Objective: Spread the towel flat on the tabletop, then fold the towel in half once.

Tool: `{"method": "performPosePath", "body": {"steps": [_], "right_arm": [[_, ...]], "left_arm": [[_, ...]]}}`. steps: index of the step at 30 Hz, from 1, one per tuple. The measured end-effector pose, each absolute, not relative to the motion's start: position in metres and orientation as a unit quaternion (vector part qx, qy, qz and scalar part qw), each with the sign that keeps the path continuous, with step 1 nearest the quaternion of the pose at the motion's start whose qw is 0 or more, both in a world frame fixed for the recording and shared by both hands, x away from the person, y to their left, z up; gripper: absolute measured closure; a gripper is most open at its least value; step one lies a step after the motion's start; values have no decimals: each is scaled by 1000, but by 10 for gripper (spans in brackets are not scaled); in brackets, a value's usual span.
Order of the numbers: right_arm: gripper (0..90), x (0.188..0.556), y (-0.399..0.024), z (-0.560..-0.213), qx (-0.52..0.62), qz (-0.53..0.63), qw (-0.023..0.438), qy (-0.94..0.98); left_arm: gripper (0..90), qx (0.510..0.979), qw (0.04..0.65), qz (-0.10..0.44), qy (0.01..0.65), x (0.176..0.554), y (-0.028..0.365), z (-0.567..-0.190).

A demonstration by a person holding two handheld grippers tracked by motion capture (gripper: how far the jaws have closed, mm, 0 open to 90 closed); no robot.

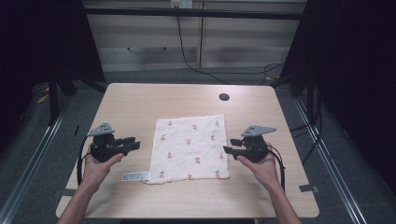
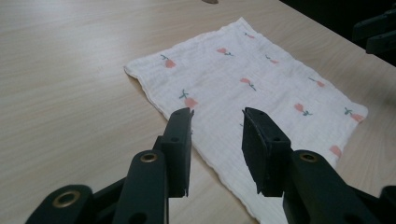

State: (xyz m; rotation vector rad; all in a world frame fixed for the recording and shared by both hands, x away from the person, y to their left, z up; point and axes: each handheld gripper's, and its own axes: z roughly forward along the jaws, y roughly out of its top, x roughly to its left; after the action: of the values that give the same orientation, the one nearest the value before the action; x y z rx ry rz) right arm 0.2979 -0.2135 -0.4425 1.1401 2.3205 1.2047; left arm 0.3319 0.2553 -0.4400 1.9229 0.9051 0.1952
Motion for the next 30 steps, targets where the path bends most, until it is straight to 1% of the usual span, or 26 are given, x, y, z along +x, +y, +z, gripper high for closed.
{"method": "performPosePath", "body": {"steps": [5,11,14,18,22,28,30], "right_arm": [[566,286,-206,-452,385,399,134,821],[581,273,-196,-464,375,388,114,834],[593,267,-199,-469,378,395,101,831],[591,256,-201,-474,372,380,102,841],[589,252,-204,-481,377,371,97,843],[594,259,-203,-491,376,361,94,848],[576,262,-203,-494,380,363,90,846]], "left_arm": [[640,797,479,63,363,317,253,-448],[629,816,450,50,359,301,247,-464],[628,829,433,38,353,288,243,-474],[606,841,419,34,341,276,240,-484],[594,849,408,28,335,279,232,-491],[597,847,402,27,346,287,230,-496],[595,848,401,27,345,288,229,-497]]}}
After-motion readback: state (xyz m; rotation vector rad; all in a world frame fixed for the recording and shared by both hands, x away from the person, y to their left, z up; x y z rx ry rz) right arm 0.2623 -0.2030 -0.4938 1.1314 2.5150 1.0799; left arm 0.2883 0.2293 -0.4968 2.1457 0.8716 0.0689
